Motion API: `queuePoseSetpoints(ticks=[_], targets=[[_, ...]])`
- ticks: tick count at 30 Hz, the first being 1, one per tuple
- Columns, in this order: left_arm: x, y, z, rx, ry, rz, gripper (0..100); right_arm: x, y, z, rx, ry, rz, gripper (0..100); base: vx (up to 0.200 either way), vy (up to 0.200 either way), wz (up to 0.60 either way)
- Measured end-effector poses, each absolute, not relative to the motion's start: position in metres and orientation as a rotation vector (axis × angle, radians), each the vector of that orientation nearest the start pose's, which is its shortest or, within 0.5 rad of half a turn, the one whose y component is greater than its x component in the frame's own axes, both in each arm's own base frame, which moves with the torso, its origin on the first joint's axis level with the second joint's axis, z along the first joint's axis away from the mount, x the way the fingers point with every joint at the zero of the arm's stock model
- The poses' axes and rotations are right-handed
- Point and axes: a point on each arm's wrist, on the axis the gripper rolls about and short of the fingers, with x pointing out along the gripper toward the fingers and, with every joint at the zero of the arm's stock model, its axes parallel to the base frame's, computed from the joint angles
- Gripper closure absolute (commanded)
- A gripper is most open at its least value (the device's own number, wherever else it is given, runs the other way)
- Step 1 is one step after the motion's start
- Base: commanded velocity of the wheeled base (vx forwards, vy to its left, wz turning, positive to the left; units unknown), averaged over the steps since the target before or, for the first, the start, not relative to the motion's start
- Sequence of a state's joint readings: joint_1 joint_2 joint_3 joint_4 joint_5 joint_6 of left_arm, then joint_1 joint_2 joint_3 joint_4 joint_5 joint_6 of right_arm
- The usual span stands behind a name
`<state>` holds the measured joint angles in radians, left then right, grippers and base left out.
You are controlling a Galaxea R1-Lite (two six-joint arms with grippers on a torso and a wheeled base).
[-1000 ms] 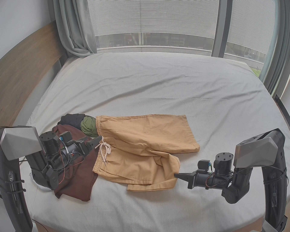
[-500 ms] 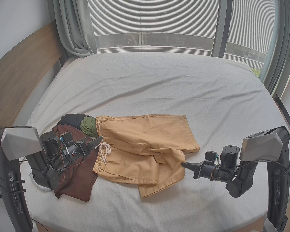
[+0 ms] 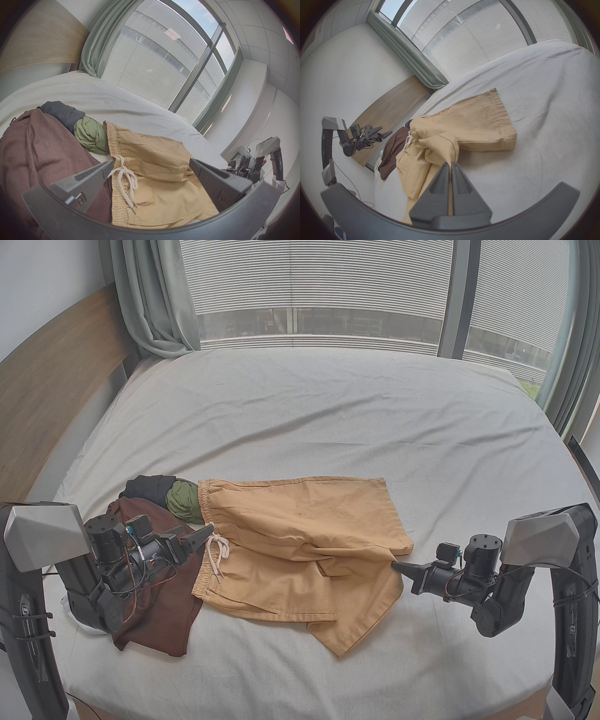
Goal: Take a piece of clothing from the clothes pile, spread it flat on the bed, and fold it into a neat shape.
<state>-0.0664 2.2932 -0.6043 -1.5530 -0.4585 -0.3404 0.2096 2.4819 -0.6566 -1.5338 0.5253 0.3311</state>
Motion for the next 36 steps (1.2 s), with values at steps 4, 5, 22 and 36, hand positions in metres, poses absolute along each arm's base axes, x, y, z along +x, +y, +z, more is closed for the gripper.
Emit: queuePoseSetpoints(ticks=[4,5,22,36], targets=[[0.351,-0.033,0.029,-0.359,0.224,-0.496,0,0.358,0.081,-0.036,0.361,0.399,0.647,100,0.000,0.000,0.00],[0.351,-0.033,0.029,-0.359,0.224,-0.496,0,0.359,0.080,-0.037,0.361,0.397,0.644,100,0.000,0.000,0.00],[0.351,-0.033,0.028,-0.359,0.225,-0.497,0,0.357,0.073,-0.040,0.368,0.417,0.623,0,0.000,0.000,0.00],[0.351,-0.033,0.029,-0.358,0.223,-0.497,0,0.335,0.077,-0.056,0.450,0.596,0.597,0,0.000,0.000,0.00]])
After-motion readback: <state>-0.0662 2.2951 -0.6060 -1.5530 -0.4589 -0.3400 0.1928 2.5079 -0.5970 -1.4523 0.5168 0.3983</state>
